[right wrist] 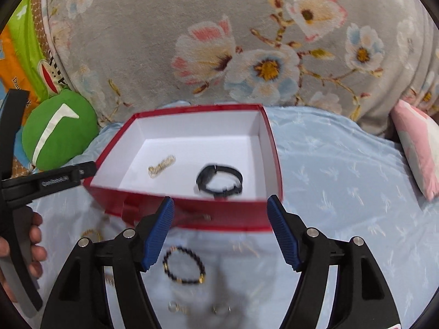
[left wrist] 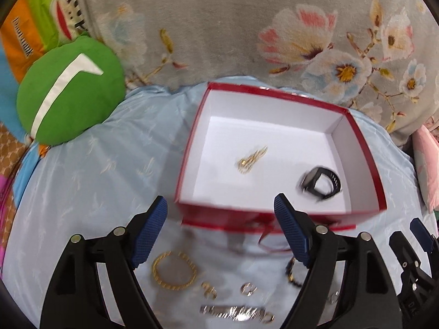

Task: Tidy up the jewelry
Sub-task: 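Lift both open tools out of the red box, then grasp the black bead bracelet with the right tool while the left tool grasps the gold cuff bangle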

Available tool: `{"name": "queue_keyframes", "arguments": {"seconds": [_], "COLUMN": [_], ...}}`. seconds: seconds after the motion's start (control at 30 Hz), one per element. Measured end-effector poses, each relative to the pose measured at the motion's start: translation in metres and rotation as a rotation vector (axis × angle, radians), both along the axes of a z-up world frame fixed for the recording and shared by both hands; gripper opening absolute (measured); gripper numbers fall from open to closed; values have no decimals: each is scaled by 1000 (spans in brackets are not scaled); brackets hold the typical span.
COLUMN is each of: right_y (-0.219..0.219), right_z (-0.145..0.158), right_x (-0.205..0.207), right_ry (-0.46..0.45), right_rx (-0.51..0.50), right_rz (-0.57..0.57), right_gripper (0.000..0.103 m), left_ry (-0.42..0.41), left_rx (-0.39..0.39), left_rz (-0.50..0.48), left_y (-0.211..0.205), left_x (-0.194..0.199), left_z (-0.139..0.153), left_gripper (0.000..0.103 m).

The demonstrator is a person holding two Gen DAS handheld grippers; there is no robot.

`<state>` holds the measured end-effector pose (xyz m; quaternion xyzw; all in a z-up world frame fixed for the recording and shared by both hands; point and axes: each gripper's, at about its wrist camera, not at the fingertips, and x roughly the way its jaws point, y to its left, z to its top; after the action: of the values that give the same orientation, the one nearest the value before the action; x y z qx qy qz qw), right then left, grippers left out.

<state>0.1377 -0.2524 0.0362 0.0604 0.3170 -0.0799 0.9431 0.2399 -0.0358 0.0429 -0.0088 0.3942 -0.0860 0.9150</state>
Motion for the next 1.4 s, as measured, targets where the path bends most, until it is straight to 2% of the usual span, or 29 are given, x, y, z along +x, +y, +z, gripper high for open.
{"name": "queue_keyframes", "arguments": {"seconds": [0.1, 0.37, 0.67, 1.1, 1.4], "right_y": [-3, 10, 28, 34, 29], "right_z": [-13, -46, -72, -84, -97], "right_x": [-23, -61, -79, -48, 4], "right_ry": [31, 110, 172, 198, 218], "right_rx": [21, 29, 53, 58, 79], "right_rz": [-12, 3, 34, 58, 62], "right_gripper": [68, 68, 65, 52, 37], "left_ry": [9, 127, 190, 238, 239], "left_rx": [7, -6, 15, -14, -24], "left_rz": [20, 57, 43, 40, 100], "left_y": [18, 56, 61, 56, 74], "left_x": [-23, -68, -99, -97, -77], "left_z": [-9, -51, -85, -104, -106], "left_gripper": [78, 78, 78, 78, 78]}}
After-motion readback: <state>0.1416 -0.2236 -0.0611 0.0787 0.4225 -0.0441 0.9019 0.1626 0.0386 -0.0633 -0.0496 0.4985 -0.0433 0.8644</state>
